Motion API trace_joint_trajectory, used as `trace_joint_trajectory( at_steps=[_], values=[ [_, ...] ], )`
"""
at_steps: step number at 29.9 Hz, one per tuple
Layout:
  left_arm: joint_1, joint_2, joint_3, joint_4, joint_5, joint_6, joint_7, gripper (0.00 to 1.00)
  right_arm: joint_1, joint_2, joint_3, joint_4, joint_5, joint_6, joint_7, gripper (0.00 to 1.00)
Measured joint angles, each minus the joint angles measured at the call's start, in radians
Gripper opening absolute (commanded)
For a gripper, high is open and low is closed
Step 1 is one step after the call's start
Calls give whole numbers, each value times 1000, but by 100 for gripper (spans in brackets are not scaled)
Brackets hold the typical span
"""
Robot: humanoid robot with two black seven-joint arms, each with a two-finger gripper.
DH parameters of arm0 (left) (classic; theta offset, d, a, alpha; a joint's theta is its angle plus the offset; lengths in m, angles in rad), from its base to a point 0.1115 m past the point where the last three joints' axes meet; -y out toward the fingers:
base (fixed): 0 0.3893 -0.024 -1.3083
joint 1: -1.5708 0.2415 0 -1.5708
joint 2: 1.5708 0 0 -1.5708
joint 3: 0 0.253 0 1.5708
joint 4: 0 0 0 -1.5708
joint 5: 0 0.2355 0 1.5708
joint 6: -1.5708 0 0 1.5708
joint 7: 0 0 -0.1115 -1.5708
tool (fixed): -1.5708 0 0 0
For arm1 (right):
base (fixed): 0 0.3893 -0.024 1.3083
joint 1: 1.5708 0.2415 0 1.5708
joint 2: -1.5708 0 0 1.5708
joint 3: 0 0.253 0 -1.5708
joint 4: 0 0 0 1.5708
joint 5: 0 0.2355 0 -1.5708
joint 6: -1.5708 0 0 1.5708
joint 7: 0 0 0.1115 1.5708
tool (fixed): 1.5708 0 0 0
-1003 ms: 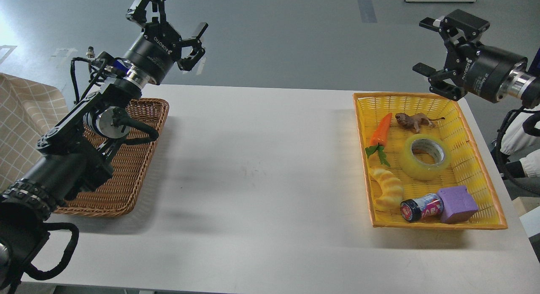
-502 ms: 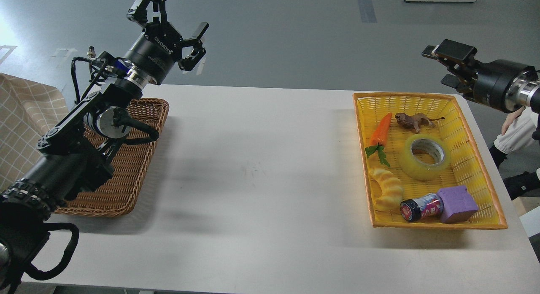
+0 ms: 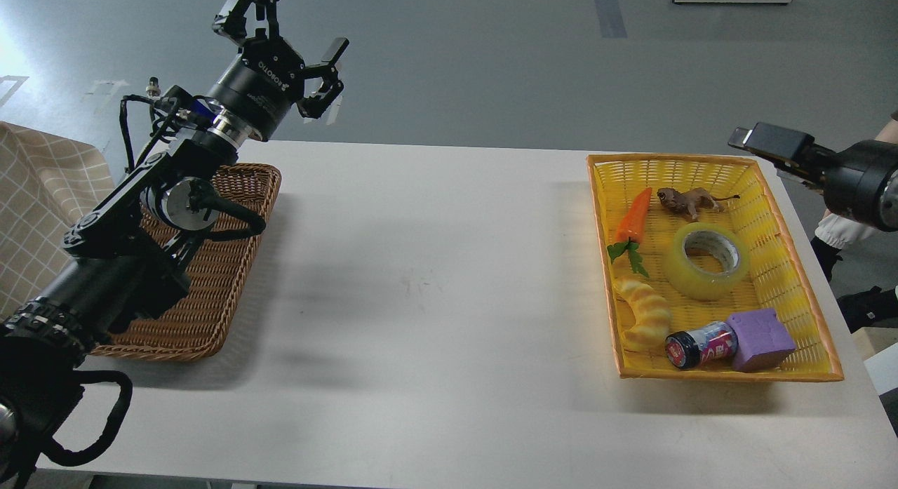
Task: Place and transfer tape with both arms
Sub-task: 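Move the right gripper over the yellow tape roll in the yellow basket, then hook the right gripper into the tape roll's hole and close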
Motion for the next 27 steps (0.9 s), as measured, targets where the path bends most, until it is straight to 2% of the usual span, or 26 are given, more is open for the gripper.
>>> trace_joint_trajectory(
  at_steps=[10, 14, 27],
  values=[
    [0, 1, 0, 0, 1, 0, 0, 98, -10, 25, -115, 6, -374, 0, 4, 96],
    [0, 3, 0, 0, 1, 0, 0, 98, -13, 53, -133, 5, -455, 0, 6, 91],
    [-7, 3, 0, 0, 1, 0, 0, 98, -4, 95, -201, -50, -592, 0, 8, 90]
  ],
)
